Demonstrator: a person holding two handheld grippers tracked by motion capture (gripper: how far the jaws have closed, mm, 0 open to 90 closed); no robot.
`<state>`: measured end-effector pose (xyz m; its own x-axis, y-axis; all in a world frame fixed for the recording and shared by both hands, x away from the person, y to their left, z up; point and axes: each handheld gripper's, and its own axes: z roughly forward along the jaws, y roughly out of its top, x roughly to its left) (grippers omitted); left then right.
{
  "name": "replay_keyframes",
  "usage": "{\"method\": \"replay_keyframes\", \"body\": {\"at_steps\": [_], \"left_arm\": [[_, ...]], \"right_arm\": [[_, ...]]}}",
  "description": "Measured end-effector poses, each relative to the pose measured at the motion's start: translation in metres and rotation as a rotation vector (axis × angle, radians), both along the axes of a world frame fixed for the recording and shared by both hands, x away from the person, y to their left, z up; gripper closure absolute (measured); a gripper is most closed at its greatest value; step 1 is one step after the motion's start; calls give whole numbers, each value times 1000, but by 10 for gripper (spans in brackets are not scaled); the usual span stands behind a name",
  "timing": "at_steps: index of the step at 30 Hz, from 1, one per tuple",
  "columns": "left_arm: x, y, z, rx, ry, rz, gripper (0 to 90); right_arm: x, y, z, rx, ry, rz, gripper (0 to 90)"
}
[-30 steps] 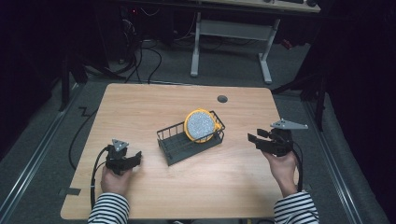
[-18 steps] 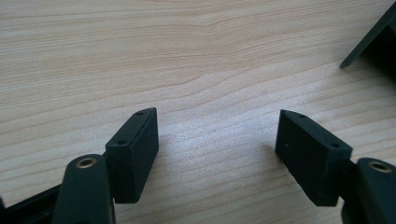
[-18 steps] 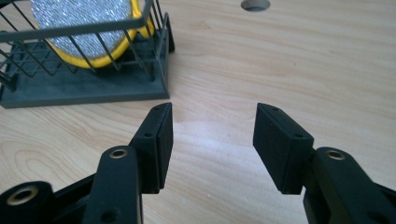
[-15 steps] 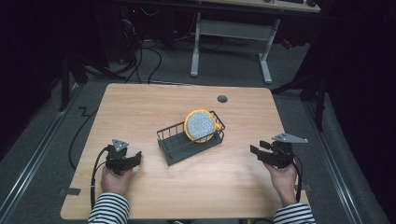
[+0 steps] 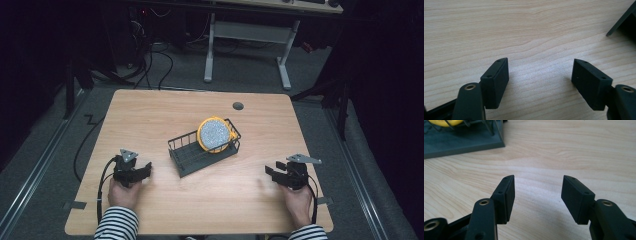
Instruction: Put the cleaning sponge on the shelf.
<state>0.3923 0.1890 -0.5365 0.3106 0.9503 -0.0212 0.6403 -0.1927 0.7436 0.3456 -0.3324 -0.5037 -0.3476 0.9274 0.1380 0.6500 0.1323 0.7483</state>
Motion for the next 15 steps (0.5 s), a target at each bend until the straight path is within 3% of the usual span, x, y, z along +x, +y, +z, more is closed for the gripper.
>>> {"method": "replay_keyframes", "body": {"at_steps": [4, 11, 15], "left_arm": [[0, 0, 0, 1, 0, 0, 304], [0, 0, 0, 3, 1, -1, 305], [0, 0, 0, 5, 0, -1, 305]], "right_arm": [[-5, 2, -11, -42, -15, -18, 434], [-5, 4, -23, -86, 2, -35, 424], [-6, 3, -26, -74, -2, -47, 411]]}}
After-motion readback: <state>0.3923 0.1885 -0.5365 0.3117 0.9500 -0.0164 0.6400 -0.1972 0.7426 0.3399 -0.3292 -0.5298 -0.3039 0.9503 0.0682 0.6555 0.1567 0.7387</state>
